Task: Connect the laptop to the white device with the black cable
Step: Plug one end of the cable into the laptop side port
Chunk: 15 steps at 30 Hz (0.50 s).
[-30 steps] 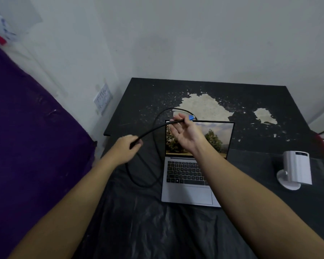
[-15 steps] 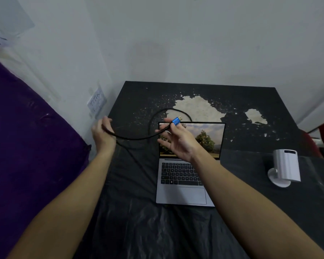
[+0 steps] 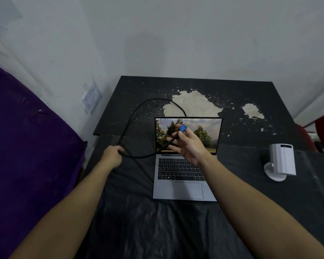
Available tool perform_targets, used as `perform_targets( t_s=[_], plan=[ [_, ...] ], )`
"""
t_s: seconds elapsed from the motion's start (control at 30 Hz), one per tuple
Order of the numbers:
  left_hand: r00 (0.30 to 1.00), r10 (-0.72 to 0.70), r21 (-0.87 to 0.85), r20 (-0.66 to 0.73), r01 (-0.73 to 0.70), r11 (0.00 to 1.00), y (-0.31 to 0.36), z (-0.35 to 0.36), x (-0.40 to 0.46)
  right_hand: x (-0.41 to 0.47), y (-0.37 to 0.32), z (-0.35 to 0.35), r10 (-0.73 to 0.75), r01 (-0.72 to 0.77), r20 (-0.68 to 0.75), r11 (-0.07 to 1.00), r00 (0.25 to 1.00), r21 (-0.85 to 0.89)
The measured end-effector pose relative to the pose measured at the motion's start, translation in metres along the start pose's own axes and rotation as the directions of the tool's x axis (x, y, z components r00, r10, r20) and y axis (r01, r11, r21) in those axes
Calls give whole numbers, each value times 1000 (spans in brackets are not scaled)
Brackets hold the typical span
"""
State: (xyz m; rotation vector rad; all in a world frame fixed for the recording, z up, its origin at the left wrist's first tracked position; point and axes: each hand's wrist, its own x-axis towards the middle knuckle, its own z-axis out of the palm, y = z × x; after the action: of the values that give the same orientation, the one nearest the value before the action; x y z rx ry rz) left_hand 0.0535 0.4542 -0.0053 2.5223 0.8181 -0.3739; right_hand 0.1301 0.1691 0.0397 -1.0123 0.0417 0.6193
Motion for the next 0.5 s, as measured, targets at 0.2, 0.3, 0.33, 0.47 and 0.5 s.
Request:
perform_targets(
  t_s=[0.2, 0.3, 0.33, 0.47, 0.5],
  plan=[
    [968, 242, 63, 66, -246, 967, 51, 10, -14, -5, 15, 0, 14, -17, -17, 968, 1000, -252],
    [913, 380, -569, 150, -235, 788, 94, 25, -33, -10, 20, 2, -12, 20, 22, 915, 1000, -403],
    [896, 399, -685, 197, -165, 709, 106, 30, -40, -11, 22, 3, -24, 34, 29, 903, 999, -427],
    [882, 372, -776, 289, -12, 631, 132, 48, -53, -13, 23, 0, -79, 80, 23, 860, 997, -505],
    [888, 360, -766, 284, -16, 643, 133, 53, -51, -14, 21, -1, -91, 87, 19, 840, 996, -536]
  ],
)
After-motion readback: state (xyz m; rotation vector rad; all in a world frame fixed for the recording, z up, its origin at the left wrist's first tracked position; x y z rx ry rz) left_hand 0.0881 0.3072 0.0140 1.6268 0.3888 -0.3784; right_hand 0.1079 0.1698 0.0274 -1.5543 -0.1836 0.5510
